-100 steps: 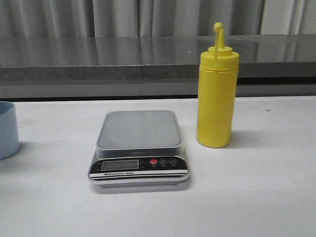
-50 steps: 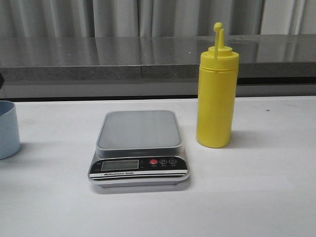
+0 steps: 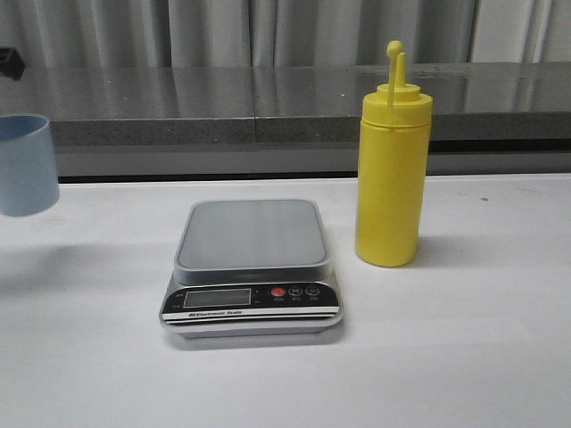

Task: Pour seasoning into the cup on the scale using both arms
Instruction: 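Carry the light-blue cup with the left gripper onto the scale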

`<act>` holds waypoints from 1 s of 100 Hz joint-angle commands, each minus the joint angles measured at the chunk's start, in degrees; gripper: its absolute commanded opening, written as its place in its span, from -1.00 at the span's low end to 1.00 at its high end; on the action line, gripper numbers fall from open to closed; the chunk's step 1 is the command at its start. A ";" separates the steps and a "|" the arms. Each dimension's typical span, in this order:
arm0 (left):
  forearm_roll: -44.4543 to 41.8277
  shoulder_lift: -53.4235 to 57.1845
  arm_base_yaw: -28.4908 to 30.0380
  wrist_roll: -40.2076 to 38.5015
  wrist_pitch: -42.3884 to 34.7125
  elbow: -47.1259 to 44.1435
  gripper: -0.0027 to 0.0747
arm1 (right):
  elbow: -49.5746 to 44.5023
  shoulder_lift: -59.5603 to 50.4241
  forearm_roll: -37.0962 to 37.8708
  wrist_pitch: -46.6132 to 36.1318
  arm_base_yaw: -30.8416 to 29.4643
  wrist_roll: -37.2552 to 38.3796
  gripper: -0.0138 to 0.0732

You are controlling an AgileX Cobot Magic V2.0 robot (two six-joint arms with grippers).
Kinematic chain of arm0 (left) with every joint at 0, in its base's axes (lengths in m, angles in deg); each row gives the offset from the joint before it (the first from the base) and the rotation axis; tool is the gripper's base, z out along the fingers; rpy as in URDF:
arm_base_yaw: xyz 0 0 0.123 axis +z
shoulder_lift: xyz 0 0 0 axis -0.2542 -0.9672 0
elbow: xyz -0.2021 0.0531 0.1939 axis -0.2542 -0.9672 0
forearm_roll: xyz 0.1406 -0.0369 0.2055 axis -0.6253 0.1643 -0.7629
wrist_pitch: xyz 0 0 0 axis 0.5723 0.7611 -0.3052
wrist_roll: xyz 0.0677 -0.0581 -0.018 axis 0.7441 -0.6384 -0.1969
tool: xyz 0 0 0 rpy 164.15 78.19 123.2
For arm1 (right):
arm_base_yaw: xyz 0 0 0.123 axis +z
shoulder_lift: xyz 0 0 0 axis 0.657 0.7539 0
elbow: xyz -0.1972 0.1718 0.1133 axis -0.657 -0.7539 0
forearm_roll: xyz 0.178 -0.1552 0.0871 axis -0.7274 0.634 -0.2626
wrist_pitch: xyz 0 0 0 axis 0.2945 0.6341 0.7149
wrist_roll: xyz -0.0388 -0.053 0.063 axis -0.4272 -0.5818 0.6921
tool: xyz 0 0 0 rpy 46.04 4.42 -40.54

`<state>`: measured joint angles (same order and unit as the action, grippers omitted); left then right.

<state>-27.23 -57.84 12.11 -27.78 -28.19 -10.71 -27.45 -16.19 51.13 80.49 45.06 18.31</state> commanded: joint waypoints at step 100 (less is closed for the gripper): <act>1.73 -13.81 -24.55 0.63 10.84 26.28 -0.98 | 1.24 -1.22 0.12 -4.68 -0.36 -0.20 -0.84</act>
<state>-26.13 -73.61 -11.23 -27.30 -15.80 13.37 -27.45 -16.19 51.13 80.49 45.06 18.31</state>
